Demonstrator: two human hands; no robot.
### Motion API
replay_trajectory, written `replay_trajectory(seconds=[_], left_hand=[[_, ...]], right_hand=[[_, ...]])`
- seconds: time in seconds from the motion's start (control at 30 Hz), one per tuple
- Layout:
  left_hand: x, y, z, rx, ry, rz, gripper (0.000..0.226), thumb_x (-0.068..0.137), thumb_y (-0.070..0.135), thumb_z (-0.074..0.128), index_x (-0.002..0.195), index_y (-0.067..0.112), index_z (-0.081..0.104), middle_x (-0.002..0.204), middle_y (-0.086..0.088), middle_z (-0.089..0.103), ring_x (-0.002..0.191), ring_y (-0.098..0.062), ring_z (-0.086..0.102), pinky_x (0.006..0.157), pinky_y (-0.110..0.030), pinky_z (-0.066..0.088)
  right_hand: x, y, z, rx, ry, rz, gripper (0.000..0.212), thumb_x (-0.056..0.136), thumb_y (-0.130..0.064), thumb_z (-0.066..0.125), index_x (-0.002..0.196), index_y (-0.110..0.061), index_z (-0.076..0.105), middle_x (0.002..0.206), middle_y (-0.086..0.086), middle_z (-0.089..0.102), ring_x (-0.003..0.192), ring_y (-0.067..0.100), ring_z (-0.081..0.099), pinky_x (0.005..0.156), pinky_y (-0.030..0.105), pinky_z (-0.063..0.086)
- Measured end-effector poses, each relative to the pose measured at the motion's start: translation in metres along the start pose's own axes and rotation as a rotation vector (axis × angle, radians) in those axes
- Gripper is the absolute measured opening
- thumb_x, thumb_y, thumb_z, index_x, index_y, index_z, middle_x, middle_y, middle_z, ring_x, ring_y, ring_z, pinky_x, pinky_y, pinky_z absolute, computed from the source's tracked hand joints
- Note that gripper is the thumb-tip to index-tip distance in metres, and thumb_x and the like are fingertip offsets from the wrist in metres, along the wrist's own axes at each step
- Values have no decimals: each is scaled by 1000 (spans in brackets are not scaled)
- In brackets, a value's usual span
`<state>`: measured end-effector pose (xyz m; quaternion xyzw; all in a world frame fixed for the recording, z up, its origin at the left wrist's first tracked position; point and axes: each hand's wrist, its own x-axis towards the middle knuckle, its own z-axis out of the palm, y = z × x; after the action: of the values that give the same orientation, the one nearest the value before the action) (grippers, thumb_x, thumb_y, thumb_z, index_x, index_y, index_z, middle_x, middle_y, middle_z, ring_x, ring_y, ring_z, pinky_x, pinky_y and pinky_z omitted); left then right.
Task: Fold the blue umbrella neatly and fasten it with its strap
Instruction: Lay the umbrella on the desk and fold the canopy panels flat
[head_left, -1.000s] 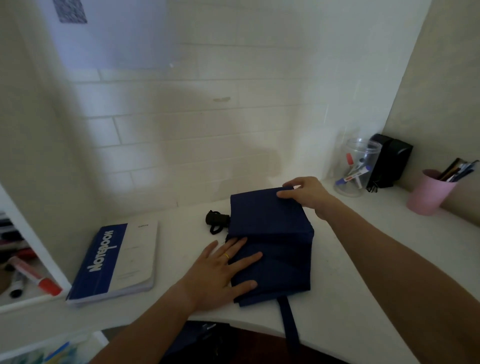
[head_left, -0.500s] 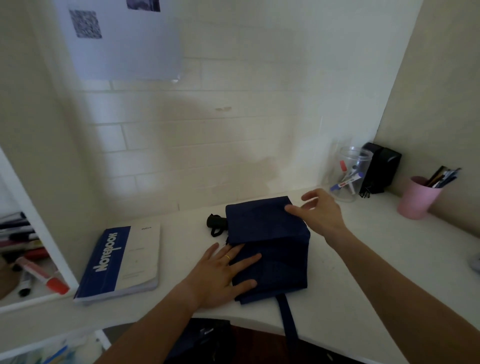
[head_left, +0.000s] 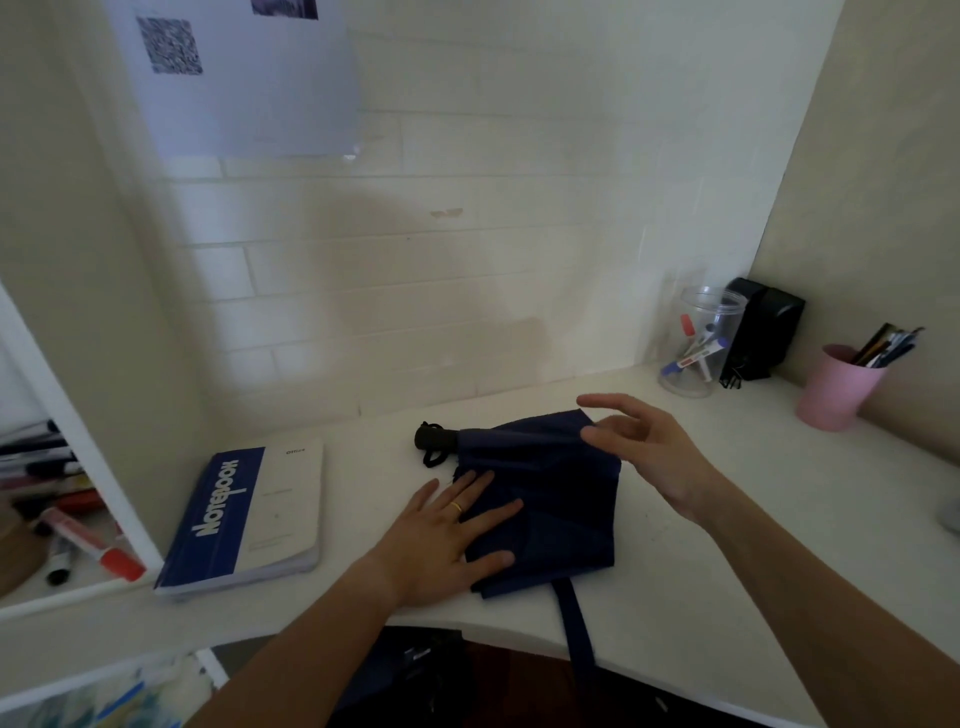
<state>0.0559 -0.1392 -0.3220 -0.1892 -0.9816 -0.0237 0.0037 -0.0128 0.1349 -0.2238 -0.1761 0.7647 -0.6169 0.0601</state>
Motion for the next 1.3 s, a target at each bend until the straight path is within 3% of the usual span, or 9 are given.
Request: replay_trajectory(seconds=[0.23,0.4,0.5,0.63,0.73,0.87,1.0,1.17,1.3], left_hand=[[-2,2,-2,2,60,25,66,93,80,10,154,57,-1,171,4,-8,156,-15,-10,127,-46,1],[-9,8,-2,22,430,127,47,97,68,41,129,40,61,160,-3,40,149,-22,33,123,-41,25],[-10,11,1,6,553,230,41,96,56,55,115,25,74,136,-1,58,128,-20,53,110,-38,42],[-9,13,-2,-64,462,253,43,98,51,54,121,18,71,118,3,63,104,-15,59,89,-32,53],[-8,14,-10,-135,364,163,45,94,56,54,123,25,68,120,10,61,107,-9,56,93,-29,51],[-3,21,-16,-580,391,-168,36,87,43,69,118,28,57,108,12,66,96,0,63,90,-29,55],[15,22,-28,-951,436,-564,58,91,28,71,138,19,38,108,3,63,90,-14,71,85,-32,56],[34,17,-37,-1143,381,-602,39,97,25,64,133,23,50,99,-1,67,74,-20,73,79,-36,61],[35,16,-38,-1213,405,-598,31,98,27,64,126,21,53,107,-6,66,77,-23,73,59,-21,52]], right_hand=[[-2,10,18,125,219,126,35,83,-17,81,115,-27,71,96,7,78,94,16,73,76,23,53],[-5,22,28,340,376,143,19,90,-14,73,109,-19,73,96,10,78,88,22,71,76,30,56],[-11,32,44,278,555,83,10,91,-13,71,100,-17,73,92,7,75,83,19,68,75,30,56],[-13,34,77,113,789,23,8,93,-15,65,100,-20,66,91,-5,68,84,8,63,79,28,53],[-10,37,90,45,808,1,14,92,-22,67,104,-22,60,97,-6,63,88,8,60,79,25,47],[-18,60,87,29,697,48,33,87,-14,69,114,-26,55,103,-5,59,94,8,59,81,31,51],[-19,66,82,78,676,99,32,89,-12,66,118,-25,61,106,-5,62,94,4,60,80,26,48],[-19,64,76,280,728,64,4,95,-18,67,97,-16,69,92,-5,71,90,9,68,78,24,52],[-19,60,68,373,685,52,13,95,-24,68,92,-11,72,77,-5,72,66,-5,64,68,19,49]])
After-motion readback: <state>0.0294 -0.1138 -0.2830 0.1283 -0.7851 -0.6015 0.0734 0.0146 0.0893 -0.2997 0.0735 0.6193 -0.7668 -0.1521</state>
